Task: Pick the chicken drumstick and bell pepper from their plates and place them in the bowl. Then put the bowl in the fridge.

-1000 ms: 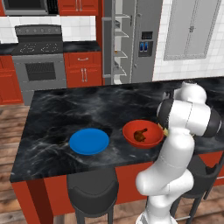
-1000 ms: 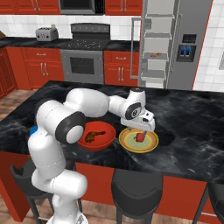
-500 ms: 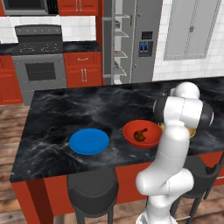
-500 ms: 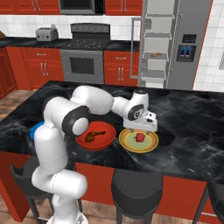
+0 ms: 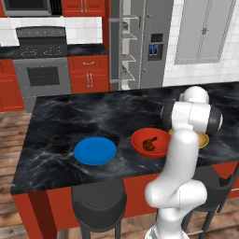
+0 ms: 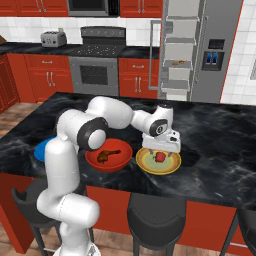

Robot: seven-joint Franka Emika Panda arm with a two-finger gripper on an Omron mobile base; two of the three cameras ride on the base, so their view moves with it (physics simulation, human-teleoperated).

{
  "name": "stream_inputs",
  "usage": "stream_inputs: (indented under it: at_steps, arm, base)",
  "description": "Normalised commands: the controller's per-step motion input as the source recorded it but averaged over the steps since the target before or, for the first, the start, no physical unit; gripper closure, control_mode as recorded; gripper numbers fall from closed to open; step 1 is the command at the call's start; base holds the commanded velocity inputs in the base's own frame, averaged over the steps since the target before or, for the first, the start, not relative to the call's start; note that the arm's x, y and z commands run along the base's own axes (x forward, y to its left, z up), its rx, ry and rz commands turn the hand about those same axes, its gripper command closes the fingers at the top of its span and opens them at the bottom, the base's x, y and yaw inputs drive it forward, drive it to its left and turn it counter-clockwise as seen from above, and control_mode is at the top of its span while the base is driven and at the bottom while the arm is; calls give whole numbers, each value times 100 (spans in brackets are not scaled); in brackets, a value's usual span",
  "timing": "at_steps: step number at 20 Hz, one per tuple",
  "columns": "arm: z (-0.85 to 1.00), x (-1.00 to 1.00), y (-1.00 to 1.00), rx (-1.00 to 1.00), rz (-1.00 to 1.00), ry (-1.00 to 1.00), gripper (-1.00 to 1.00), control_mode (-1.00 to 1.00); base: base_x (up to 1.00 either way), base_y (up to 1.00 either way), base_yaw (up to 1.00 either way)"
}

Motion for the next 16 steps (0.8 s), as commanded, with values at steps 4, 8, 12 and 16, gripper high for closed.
stream_inputs:
  at_steps: [4, 8, 12, 16]
  arm:
    - [-10, 0, 0, 5, 0, 12, -100, -100]
    - [-9, 0, 0, 2, 0, 7, -100, -100]
    - [-15, 0, 0, 1, 0, 9, -100, -100]
    - [-17, 0, 0, 0, 1, 9, -100, -100]
  base:
    - [0, 0, 0]
    - [0, 0, 0]
    - [0, 0, 0]
    - [0, 0, 0]
